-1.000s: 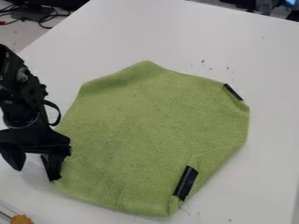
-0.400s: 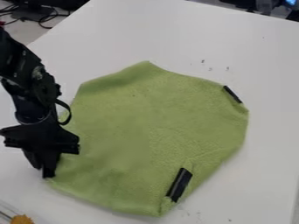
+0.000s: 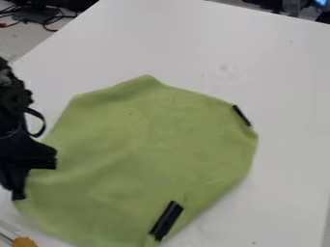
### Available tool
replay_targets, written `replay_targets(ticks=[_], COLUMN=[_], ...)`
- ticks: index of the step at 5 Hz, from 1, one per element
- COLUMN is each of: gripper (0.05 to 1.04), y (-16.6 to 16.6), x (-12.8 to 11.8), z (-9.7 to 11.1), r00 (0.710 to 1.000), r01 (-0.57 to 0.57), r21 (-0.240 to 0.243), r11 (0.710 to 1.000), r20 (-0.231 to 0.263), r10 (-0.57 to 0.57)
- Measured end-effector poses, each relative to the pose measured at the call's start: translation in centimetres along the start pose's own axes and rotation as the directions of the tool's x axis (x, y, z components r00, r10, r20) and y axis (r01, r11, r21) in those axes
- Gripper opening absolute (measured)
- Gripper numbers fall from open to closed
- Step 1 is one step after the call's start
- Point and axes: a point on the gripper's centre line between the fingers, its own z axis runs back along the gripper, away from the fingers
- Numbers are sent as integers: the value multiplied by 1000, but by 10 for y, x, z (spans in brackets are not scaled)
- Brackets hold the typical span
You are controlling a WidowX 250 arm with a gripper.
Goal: Fold the cloth from left to right
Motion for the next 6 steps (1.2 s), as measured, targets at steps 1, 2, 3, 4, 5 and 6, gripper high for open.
replay_targets(ticks=[1, 2, 3, 4, 5, 6], gripper=[67, 67, 67, 67, 67, 67], y=[17, 17, -11, -55, -97, -119], x=[8, 39, 74, 92, 90, 87], z=[17, 39, 55, 67, 64, 56], r00=[999, 997, 991, 985, 982, 981], r01=[-28, 19, 104, 171, 184, 180], r21=[56, 80, 23, -62, -130, -170], r11=[998, 997, 994, 983, 974, 969], r20=[38, 79, 84, 39, -18, -46], r10=[25, -25, -106, -169, -188, -190])
